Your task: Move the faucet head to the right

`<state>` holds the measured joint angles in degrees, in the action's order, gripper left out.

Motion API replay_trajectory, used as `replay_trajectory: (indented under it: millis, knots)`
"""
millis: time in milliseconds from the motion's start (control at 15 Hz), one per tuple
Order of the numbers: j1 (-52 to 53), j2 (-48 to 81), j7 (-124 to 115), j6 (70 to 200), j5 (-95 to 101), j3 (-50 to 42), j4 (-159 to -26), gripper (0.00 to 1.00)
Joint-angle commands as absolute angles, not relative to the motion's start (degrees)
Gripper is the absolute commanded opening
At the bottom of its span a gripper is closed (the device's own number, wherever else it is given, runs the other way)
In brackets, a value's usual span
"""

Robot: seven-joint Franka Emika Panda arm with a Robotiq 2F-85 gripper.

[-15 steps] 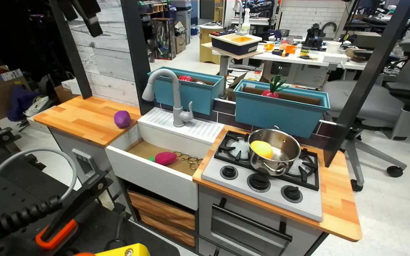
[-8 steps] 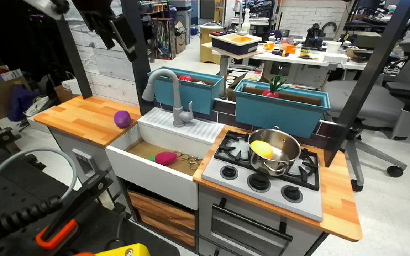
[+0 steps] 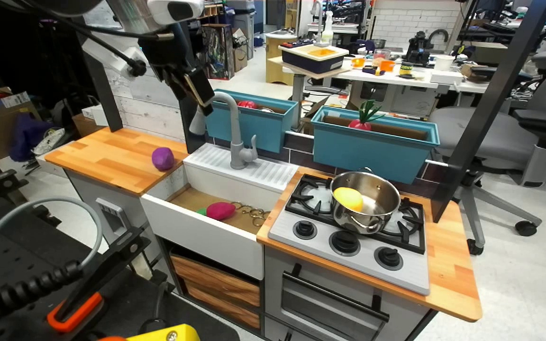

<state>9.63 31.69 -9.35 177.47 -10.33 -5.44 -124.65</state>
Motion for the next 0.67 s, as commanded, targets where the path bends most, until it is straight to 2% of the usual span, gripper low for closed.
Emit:
replay_trajectory:
  millis: [0,600]
  knots:
    - [11.60,36.31,-11.89,178.65,-8.82,-7.19,-120.49,1.00]
    - [14.02,43.40,-12.90,178.23,-9.02,-8.60,-113.46,1.00]
